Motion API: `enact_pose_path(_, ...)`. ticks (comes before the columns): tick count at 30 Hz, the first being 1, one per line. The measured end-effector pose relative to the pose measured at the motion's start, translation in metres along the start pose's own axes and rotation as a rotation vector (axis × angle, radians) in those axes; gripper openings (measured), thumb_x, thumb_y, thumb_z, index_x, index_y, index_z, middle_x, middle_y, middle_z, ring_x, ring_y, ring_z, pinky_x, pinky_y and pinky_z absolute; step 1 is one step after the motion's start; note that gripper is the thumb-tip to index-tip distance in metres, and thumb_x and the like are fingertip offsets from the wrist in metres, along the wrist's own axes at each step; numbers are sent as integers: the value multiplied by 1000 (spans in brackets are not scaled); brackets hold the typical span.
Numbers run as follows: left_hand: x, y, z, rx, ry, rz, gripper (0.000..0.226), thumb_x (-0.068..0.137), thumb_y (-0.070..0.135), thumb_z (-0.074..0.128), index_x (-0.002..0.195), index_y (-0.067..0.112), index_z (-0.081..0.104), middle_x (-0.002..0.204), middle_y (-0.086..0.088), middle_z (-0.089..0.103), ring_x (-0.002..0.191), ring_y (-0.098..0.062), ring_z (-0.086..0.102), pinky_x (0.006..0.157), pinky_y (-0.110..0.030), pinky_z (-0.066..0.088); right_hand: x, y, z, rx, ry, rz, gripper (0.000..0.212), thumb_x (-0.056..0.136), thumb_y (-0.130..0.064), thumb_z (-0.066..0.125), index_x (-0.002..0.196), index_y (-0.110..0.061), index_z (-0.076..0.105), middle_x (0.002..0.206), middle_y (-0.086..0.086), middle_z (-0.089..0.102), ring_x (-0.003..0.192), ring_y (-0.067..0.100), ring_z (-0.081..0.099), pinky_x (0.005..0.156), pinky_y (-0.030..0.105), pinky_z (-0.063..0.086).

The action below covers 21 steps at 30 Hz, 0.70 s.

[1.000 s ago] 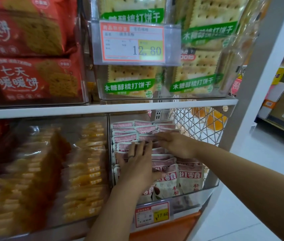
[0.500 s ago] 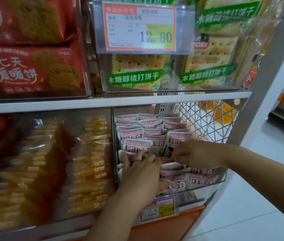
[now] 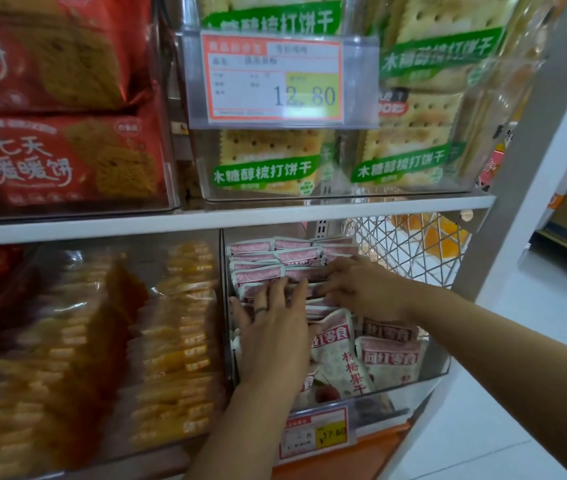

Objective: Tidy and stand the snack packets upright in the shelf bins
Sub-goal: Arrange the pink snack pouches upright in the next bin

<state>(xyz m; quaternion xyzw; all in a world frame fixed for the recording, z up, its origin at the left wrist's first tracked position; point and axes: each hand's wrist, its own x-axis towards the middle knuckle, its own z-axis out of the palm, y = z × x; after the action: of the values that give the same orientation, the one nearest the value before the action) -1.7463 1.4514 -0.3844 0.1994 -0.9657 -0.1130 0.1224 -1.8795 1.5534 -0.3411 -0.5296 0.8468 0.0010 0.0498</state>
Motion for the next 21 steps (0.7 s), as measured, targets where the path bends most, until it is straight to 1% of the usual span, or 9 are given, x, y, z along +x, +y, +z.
enact_pose_path(3, 1, 0, 2, 0, 12, -11, 67, 94, 43, 48, 148, 35, 9, 155, 3, 13, 143, -24, 9, 113, -61, 8, 8, -7, 9, -99, 51, 67, 29, 95, -35, 42, 116, -36, 61, 137, -3, 44, 130, 24, 34, 110, 46, 21)
enact_pose_path(4, 1, 0, 1, -13, 20, -7, 66, 94, 39, 50, 148, 35, 12, 155, 4, 14, 143, -24, 10, 113, -60, 9, 6, -8, 9, -56, 88, 70, 26, 94, -33, 46, 112, -34, 64, 132, -3, 48, 127, 22, 38, 109, 44, 23)
enact_pose_path(6, -2, 0, -3, -36, 36, 14, 66, 94, 32, 54, 147, 36, 15, 154, 5, 16, 142, -24, 14, 114, -58, 9, -6, -8, 6, 185, 228, 74, 21, 90, -25, 56, 107, -27, 69, 115, -2, 55, 116, 21, 50, 103, 40, 35)
enact_pose_path(8, -5, -1, -8, -47, 43, 65, 63, 93, 34, 54, 146, 37, 20, 153, 8, 18, 141, -21, 18, 116, -53, 7, -29, -9, -2, 382, 384, 138, 23, 89, -14, 58, 110, -19, 69, 103, -2, 56, 100, 19, 58, 88, 26, 45)
enact_pose_path(10, -12, -1, -14, -73, 29, 145, 58, 93, 40, 52, 145, 38, 25, 151, 13, 22, 139, -16, 22, 117, -48, 8, -62, -14, -7, 372, 433, 190, 25, 91, -11, 56, 112, -17, 68, 100, -6, 55, 83, 10, 57, 70, 8, 38)
enact_pose_path(11, -15, 0, -17, -100, 8, 189, 57, 93, 40, 52, 144, 39, 26, 150, 15, 23, 138, -15, 25, 117, -46, 12, -79, -19, -7, 339, 403, 196, 25, 91, -11, 55, 112, -18, 67, 100, -6, 57, 79, 8, 55, 67, 8, 36)
enact_pose_path(15, -24, 12, -20, -211, -84, 322, 53, 95, 36, 52, 143, 39, 31, 150, 19, 25, 136, -8, 27, 115, -34, 19, -111, -35, 13, 228, 301, 203, 38, 90, -16, 54, 127, -27, 57, 116, -1, 62, 99, 17, 59, 78, 16, 38)
enact_pose_path(18, -17, 20, -12, -108, -140, 371, 55, 97, 36, 46, 147, 38, 24, 155, 15, 20, 142, -8, 18, 118, -43, 9, -106, -36, 29, 259, 244, 277, 51, 90, -10, 49, 138, -26, 43, 134, 1, 51, 115, 21, 53, 93, 24, 40)
enact_pose_path(21, -9, 20, -8, -39, -197, 347, 68, 96, 39, 47, 150, 34, 5, 157, 7, 18, 144, -11, 12, 119, -46, -1, -94, -32, 35, 224, 216, 385, 62, 89, -10, 53, 144, -24, 30, 141, 5, 35, 116, 26, 52, 97, 32, 44)
